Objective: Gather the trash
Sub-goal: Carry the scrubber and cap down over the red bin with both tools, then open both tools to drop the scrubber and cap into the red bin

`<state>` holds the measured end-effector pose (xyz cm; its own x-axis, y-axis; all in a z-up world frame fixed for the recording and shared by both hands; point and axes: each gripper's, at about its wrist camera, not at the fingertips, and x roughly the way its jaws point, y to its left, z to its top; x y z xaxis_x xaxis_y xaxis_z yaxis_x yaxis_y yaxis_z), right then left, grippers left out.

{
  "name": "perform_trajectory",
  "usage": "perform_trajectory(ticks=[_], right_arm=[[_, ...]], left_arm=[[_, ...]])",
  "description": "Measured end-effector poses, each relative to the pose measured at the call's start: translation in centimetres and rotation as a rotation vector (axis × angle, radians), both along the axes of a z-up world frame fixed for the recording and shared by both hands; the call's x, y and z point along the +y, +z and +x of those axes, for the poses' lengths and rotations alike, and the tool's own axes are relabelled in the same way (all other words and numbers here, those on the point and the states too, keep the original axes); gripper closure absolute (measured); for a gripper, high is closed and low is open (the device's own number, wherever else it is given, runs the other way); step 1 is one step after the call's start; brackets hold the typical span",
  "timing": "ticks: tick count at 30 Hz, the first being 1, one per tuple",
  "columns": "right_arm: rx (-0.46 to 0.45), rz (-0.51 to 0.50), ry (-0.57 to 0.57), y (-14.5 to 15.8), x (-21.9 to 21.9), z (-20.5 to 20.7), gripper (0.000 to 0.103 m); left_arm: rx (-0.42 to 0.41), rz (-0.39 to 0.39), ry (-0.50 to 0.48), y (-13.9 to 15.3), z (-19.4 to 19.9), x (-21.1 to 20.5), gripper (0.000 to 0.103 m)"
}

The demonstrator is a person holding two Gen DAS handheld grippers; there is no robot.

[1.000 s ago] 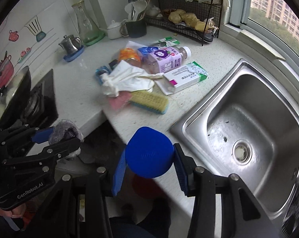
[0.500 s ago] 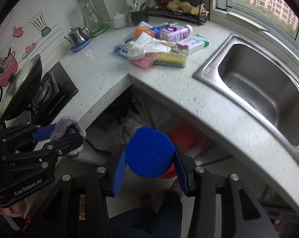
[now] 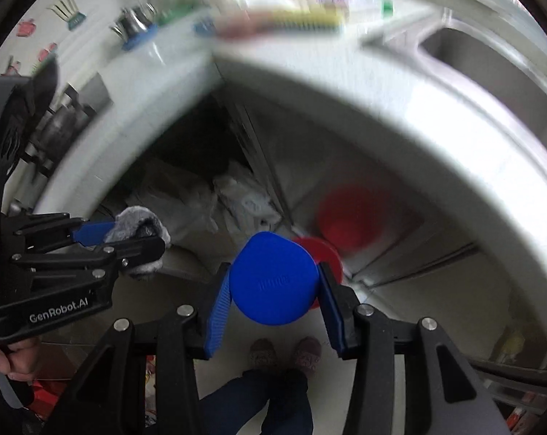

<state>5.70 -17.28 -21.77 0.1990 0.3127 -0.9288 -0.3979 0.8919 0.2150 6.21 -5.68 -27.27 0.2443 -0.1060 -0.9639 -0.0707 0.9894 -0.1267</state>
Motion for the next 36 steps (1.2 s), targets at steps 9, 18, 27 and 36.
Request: perform_trajectory(ticks=[9, 18, 27, 36], right_arm=[[0.094, 0.003, 0.011, -15.8, 0.1, 2.5, 0.060], [0.126, 0.021, 0.028, -31.8, 0.5, 3.8, 0.060], [0.181, 0.018, 0.049, -38.6, 1.5, 4.8, 0.060], [0.193, 0.022, 0.067, -38.7, 0.4, 5.1, 0.060]], left_arm=[[0.060, 0.018, -0.007, -15.8, 2.9, -1.2, 0.069], [0.131, -0.028, -0.008, -31.5, 5.1, -1.7, 0.068], [0.142, 0.027, -0.065, -36.4, 6.2, -2.2, 0.048], [0.164, 0.038, -0.049, -37.4, 6.3, -1.4, 0.035]])
